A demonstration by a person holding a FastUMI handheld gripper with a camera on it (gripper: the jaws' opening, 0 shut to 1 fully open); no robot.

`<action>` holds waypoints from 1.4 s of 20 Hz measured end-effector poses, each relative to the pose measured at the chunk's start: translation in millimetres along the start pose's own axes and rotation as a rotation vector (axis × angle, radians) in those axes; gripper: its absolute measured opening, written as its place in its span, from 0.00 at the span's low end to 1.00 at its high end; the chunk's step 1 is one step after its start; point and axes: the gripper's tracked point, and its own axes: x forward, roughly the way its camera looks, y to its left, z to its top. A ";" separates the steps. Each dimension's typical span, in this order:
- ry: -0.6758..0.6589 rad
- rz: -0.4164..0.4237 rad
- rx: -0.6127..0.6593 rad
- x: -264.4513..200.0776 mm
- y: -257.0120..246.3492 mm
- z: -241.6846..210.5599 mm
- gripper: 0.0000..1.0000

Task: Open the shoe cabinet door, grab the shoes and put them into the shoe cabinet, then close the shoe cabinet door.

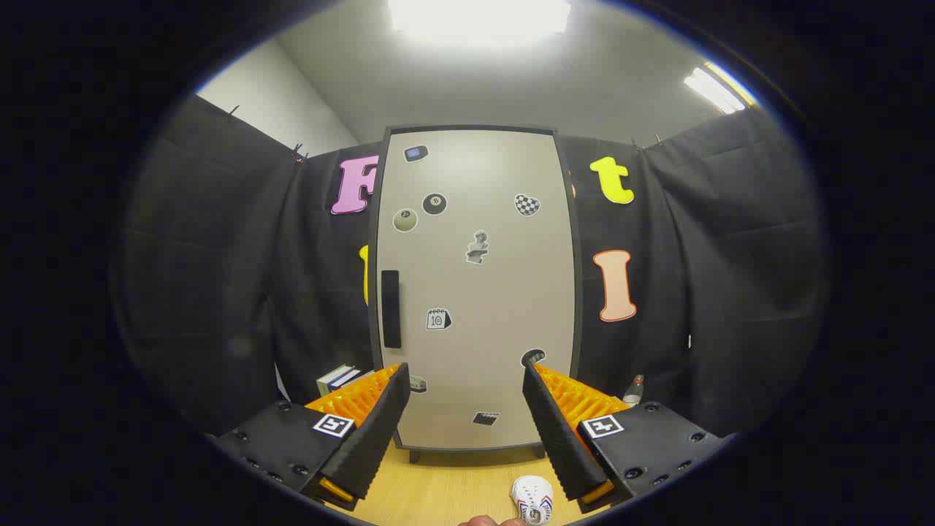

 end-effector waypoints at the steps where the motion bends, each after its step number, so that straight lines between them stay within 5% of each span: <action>1: 0.005 0.003 0.007 -0.1 0.5 -0.3 0.97; 21: 0.009 0.033 -0.032 2.2 5.9 3.8 0.97; 28: 0.002 0.065 -0.067 36.1 20.4 17.8 0.97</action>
